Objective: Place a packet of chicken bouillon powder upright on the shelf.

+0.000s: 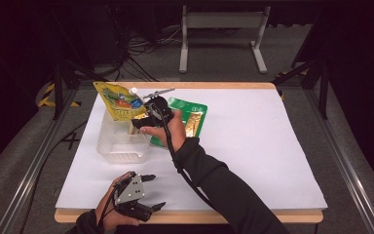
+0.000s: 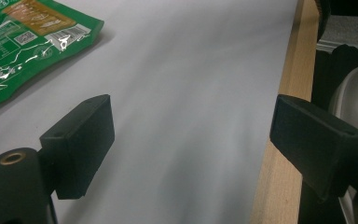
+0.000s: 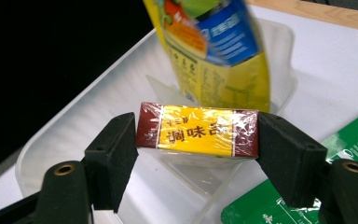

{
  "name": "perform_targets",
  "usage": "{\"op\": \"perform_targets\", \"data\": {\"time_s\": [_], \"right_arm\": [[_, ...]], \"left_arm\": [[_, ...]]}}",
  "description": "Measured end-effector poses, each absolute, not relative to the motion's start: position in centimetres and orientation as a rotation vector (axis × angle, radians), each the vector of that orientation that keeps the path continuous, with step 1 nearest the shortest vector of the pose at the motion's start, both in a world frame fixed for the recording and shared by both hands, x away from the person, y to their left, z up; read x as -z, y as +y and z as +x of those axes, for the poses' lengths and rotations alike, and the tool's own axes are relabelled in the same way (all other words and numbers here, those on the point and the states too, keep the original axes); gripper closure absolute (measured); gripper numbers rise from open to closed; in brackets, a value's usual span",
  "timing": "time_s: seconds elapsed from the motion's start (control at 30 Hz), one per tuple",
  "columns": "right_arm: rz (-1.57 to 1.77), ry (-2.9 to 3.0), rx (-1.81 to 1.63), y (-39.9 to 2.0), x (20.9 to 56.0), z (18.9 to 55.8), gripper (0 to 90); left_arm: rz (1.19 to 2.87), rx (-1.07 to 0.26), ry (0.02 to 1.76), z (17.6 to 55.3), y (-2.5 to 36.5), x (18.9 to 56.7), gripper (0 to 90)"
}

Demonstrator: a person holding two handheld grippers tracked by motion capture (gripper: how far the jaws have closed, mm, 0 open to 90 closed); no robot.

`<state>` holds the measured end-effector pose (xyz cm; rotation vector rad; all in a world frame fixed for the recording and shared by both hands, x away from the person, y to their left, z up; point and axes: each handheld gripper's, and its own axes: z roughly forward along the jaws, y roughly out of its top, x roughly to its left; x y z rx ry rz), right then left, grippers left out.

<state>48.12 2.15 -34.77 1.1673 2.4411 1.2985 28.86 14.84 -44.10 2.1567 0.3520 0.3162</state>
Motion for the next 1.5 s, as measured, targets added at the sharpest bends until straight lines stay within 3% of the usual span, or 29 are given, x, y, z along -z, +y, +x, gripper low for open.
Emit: {"op": "perform_targets", "data": {"time_s": [0.23, 0.3, 0.43, 0.63, 0.87, 1.5], "right_arm": [[1.001, 2.613, -1.194, 2.8, 35.6, 47.9, 31.6], [0.967, 2.632, -1.179, 2.8, 35.8, 47.8, 41.1], [0.887, 2.632, -1.185, 2.6, 35.7, 47.7, 48.6], [0.806, 2.598, -1.181, 2.0, 35.4, 47.4, 54.2], [0.756, 2.561, -1.186, -1.0, 35.1, 47.3, 50.9], [0.859, 2.410, -1.222, -13.9, 36.9, 48.0, 46.4]], "left_arm": [[2.161, -0.321, 0.349, 28.9, 14.8, 44.1, 14.1], [2.160, -0.320, 0.354, 28.9, 14.9, 44.1, 14.1], [2.162, -0.322, 0.349, 28.9, 14.9, 44.2, 14.0], [2.161, -0.328, 0.354, 28.9, 15.0, 44.2, 14.0], [2.158, -0.334, 0.366, 29.0, 15.2, 44.2, 14.1], [2.160, -0.318, 0.369, 29.5, 15.1, 44.3, 14.8]]}}
